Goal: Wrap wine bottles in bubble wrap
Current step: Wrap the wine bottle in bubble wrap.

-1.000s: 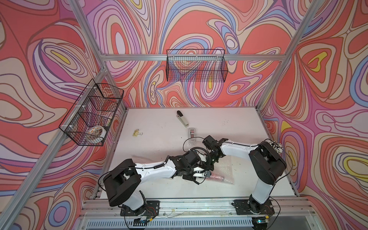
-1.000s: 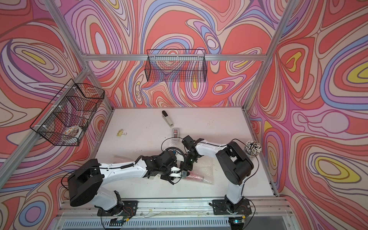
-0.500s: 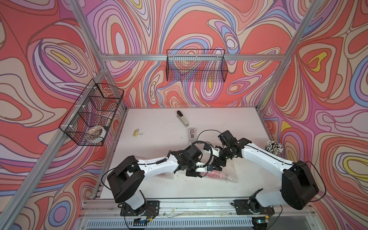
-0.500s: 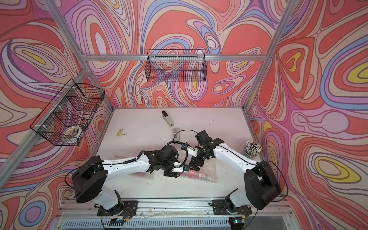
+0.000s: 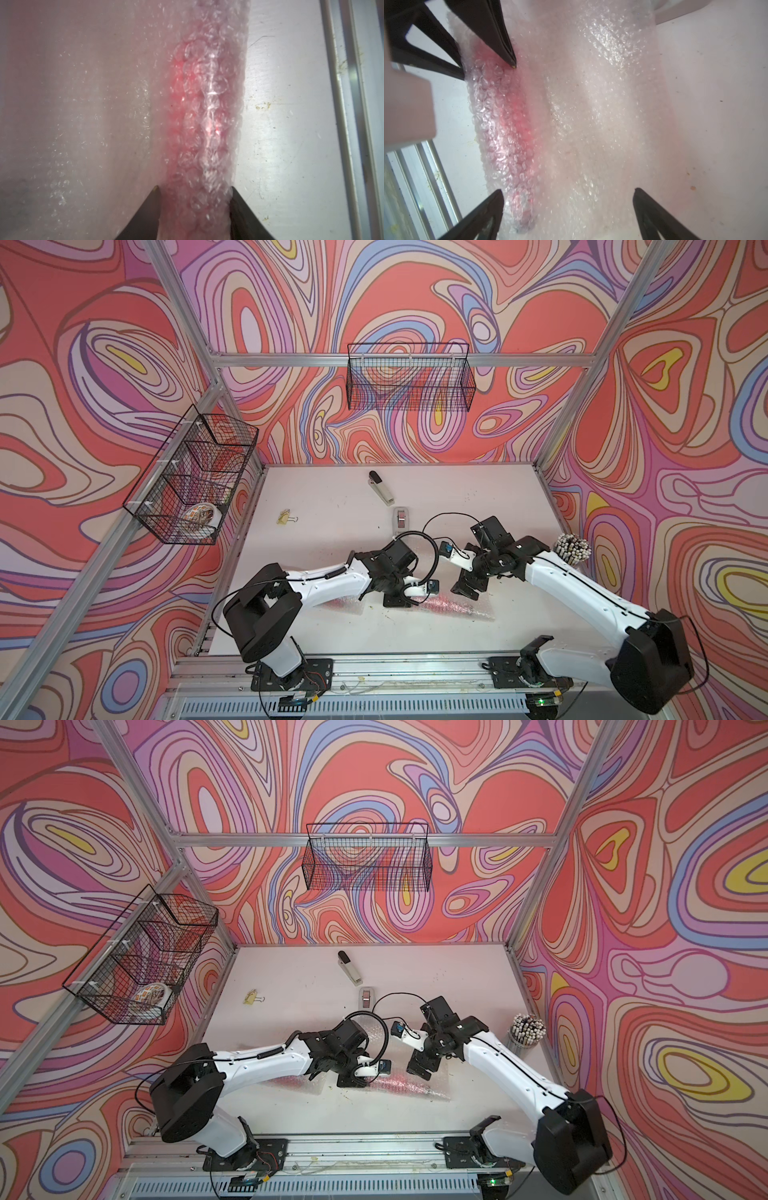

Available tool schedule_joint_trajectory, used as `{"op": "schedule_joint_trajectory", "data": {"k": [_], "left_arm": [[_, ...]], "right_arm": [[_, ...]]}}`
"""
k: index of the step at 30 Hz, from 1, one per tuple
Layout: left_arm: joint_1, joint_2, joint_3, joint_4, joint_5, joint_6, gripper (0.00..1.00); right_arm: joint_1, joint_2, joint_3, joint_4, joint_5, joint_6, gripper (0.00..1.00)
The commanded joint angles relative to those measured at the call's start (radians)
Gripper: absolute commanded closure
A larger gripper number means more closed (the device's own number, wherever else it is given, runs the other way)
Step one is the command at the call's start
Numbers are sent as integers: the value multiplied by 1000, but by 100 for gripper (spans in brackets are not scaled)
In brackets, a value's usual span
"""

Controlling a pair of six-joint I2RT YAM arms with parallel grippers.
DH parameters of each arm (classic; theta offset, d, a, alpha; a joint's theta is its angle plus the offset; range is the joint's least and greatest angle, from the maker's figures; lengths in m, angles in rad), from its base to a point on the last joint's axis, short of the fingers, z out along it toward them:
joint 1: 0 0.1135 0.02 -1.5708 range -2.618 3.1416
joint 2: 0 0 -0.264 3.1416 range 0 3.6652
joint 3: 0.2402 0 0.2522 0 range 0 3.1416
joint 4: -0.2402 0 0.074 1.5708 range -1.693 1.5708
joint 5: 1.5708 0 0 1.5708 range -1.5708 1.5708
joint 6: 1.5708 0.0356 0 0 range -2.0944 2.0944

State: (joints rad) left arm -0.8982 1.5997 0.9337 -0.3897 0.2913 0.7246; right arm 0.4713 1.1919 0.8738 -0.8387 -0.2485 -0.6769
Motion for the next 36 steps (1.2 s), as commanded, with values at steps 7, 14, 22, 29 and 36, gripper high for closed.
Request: {"op": "schedule_joint_trajectory", "data": {"k": [7,14,22,29,36], "left_arm": [[33,26,29,-172,78,-20,40],[51,62,77,-229,126,-15,37],[71,111,135,-283,157,-14,36],[70,112,137,-280,159,-21,35],[82,122,152,-289,166,-28,32]], "right_arm": [[-2,-193,-88,-61,-107,-69,2],[90,-267,-195,41,-149,-82,2],[288,-276,-318,287,23,-190,2],[389,-156,-346,452,74,-248,2],[453,-37,-357,556,129,-224,2]]}}
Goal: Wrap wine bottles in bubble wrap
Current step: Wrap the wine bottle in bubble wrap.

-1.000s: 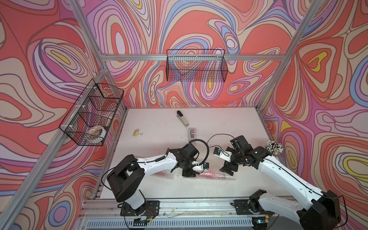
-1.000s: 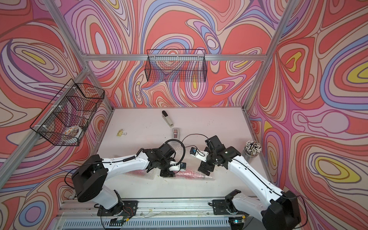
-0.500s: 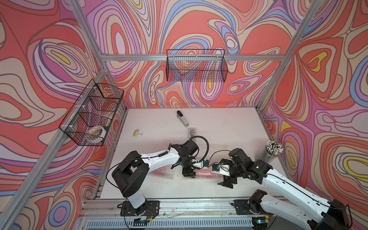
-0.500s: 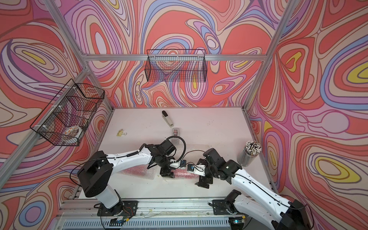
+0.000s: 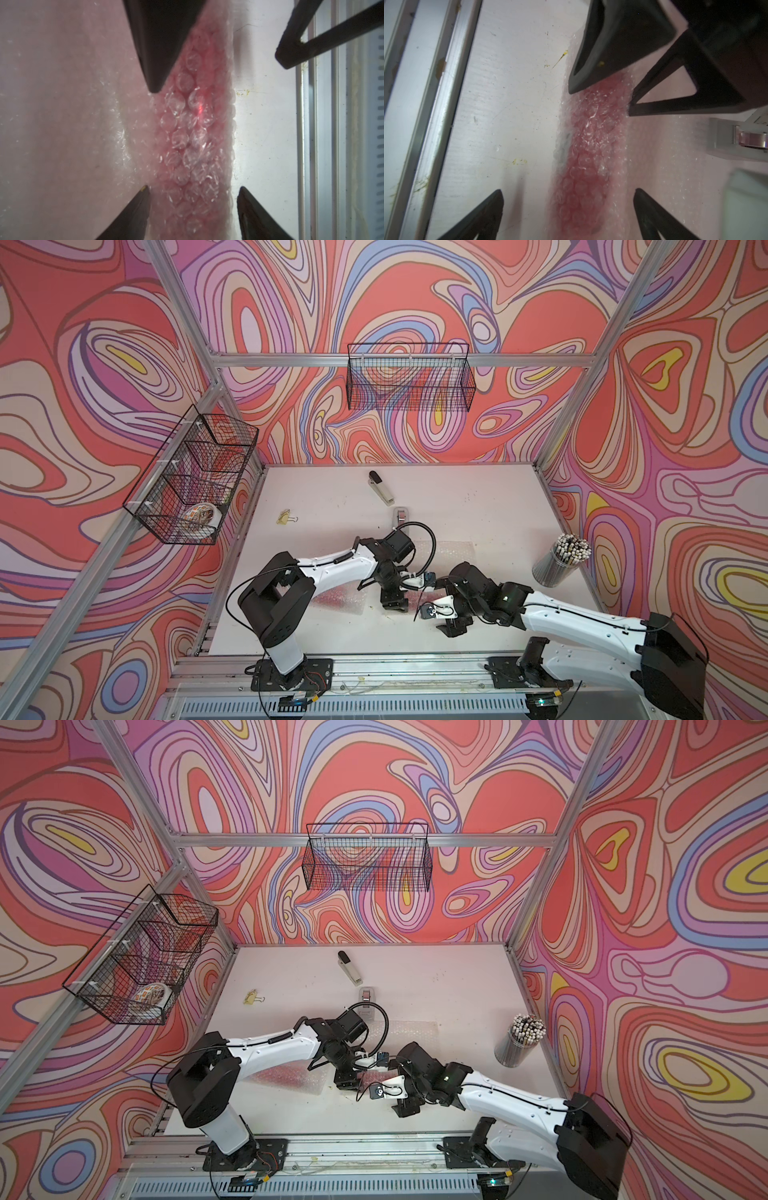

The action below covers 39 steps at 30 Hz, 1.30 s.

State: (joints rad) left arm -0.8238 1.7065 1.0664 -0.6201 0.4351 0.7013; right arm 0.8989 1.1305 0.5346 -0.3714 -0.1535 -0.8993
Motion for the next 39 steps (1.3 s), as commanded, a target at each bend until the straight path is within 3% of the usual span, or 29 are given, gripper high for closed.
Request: {"op": "schedule_joint_trajectory", "data": {"k": [1,11,17,22,31,39], "left_arm": [[10,12,16,-58,25,-6,32],[30,-15,13,-76,74,-18,28],[47,-65,51,-189,54,-25,26],[78,-123,68,-271,23,-37,24],[148,-284,83,-369,-89,-73,20],[150,-432,77,-476,-237,-88,19]], "right_arm": [[34,35,-25,107,52,-2,2],[80,155,-13,134,116,-11,13],[80,176,-15,129,93,15,25],[80,216,-4,122,72,36,29],[81,267,29,68,9,78,44],[70,363,108,2,-166,181,48]]}}
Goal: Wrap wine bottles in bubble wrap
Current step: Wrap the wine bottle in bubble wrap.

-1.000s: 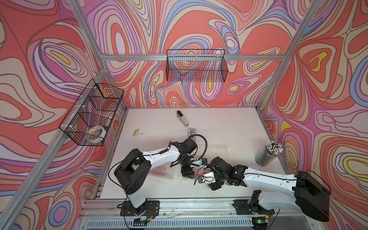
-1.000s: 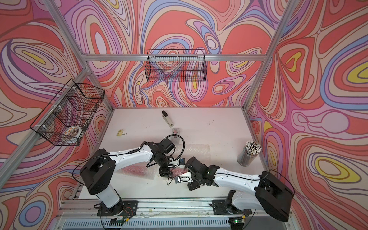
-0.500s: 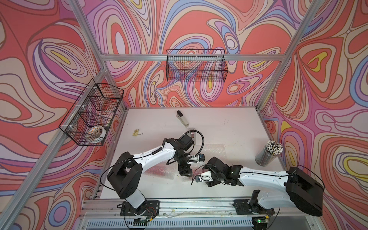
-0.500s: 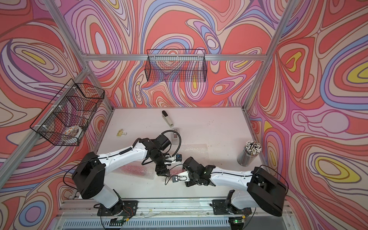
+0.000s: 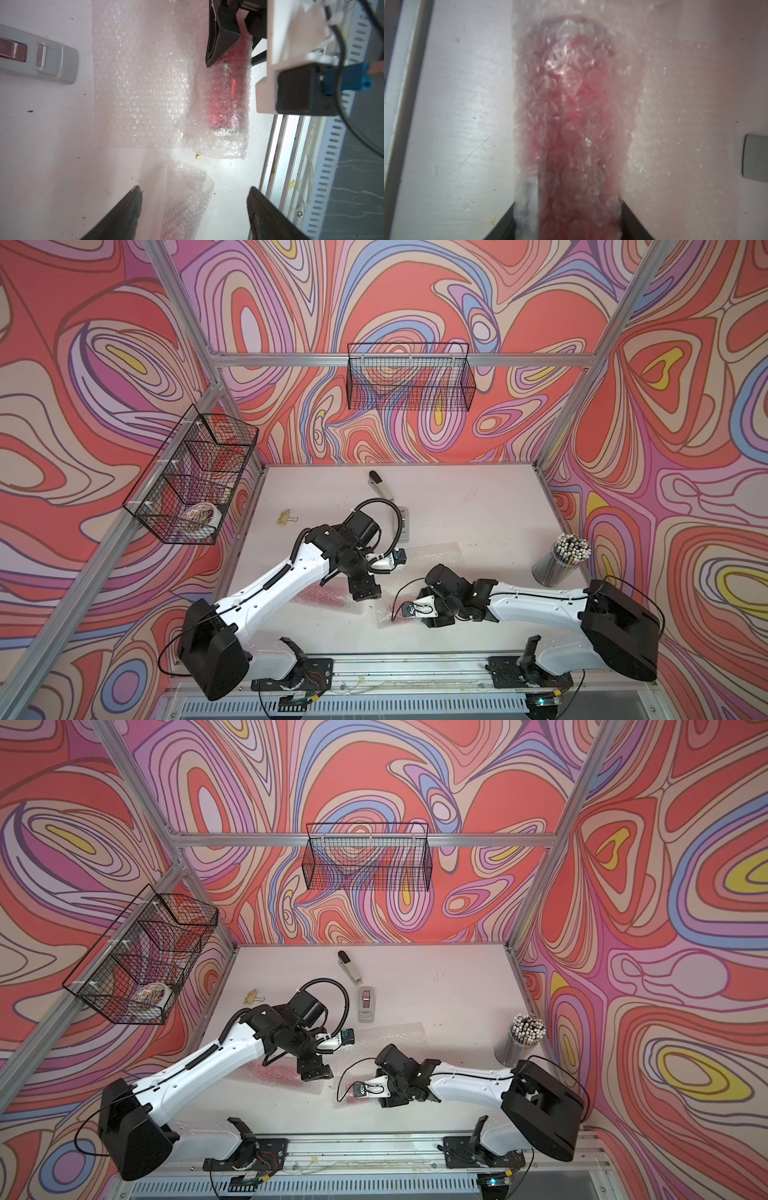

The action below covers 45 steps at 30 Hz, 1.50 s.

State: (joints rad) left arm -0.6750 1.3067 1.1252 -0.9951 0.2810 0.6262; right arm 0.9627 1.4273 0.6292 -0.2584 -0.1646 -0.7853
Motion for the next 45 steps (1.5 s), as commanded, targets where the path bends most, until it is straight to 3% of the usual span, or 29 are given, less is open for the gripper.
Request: {"op": "schedule_joint_trajectory", "data": {"k": [1,7,11,13,22,27,33,37,45], "left_arm": [[2,-53,28,-122,-98,-27,19],[2,-200,38,-255,-172,-56,19],[-22,-281,-13,-268,-85,-48,21],[-81,-337,-82,-205,-82,-23,21],[-462,-396,-367,217,-379,44,18],[-565,-305,-451,443,-461,-8,14],[-644,-82,-462,677,-530,-160,12],[-645,38,-450,724,-593,-210,14],[-622,76,-509,900,-628,-175,15]], "right_arm": [[-2,90,32,-140,-177,67,49],[-88,100,87,-219,-313,102,49],[-95,201,162,-310,-365,90,49],[-106,241,196,-340,-381,83,49],[-190,338,292,-436,-473,87,49],[-221,379,318,-458,-467,79,49],[-238,401,328,-464,-480,82,49],[-240,411,322,-463,-479,80,49],[-246,414,319,-460,-489,81,49]]}}
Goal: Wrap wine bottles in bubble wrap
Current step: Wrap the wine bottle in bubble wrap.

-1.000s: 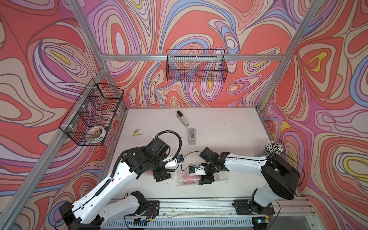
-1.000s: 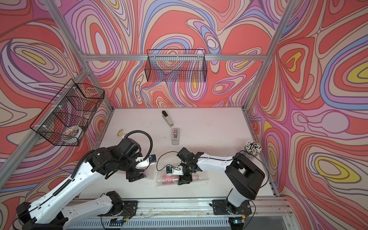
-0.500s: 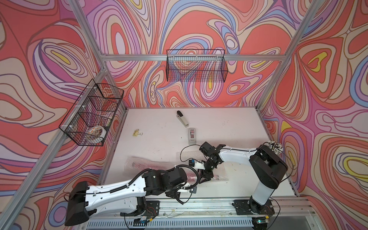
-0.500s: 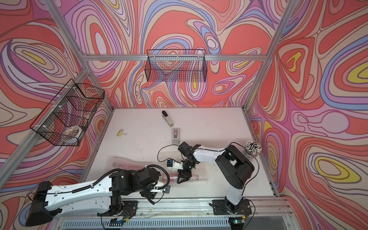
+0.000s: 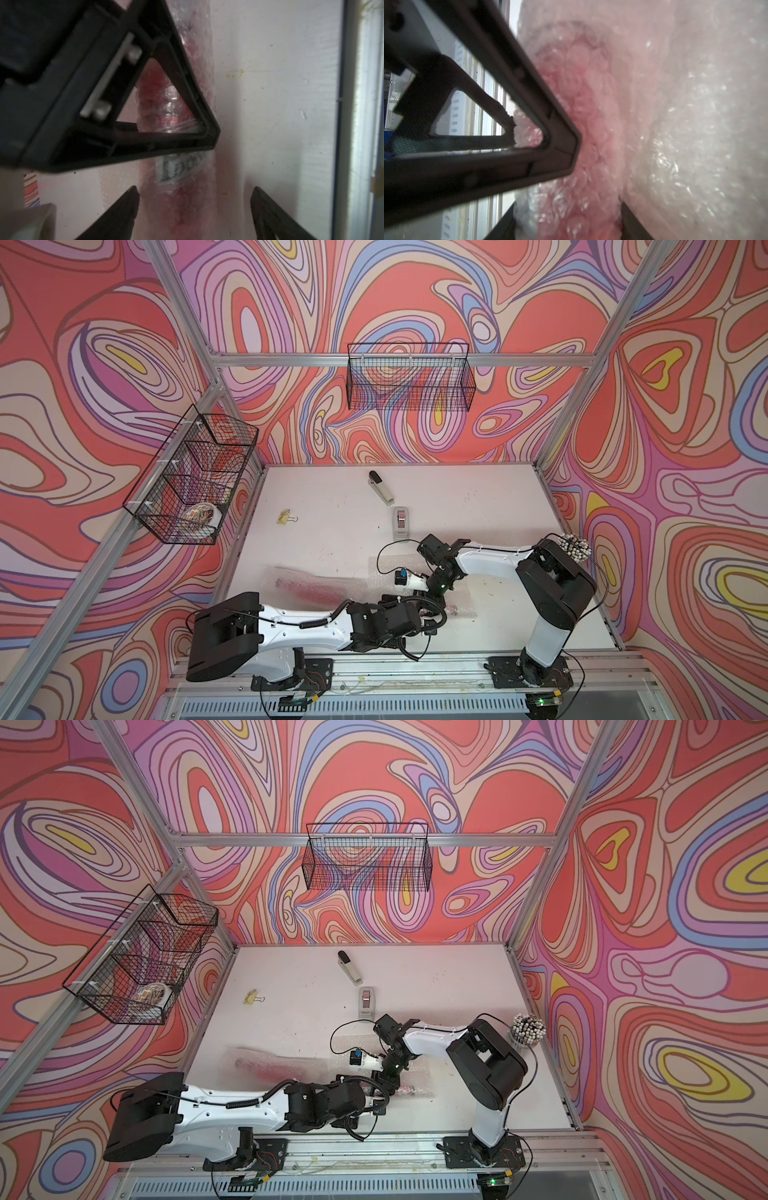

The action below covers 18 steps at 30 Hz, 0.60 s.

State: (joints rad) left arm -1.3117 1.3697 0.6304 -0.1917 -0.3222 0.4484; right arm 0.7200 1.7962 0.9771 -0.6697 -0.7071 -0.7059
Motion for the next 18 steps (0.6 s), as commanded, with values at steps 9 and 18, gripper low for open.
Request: {"op": "schedule_joint_trajectory", "data": {"k": [9,18], "left_arm": [[93,63,13,28,76,16,32],[149,99,68,-65,184,10,46]], "right_arm": [[-7,36,-15,-65,52,4,44],[-18,1,9,-93,78,0,29]]}}
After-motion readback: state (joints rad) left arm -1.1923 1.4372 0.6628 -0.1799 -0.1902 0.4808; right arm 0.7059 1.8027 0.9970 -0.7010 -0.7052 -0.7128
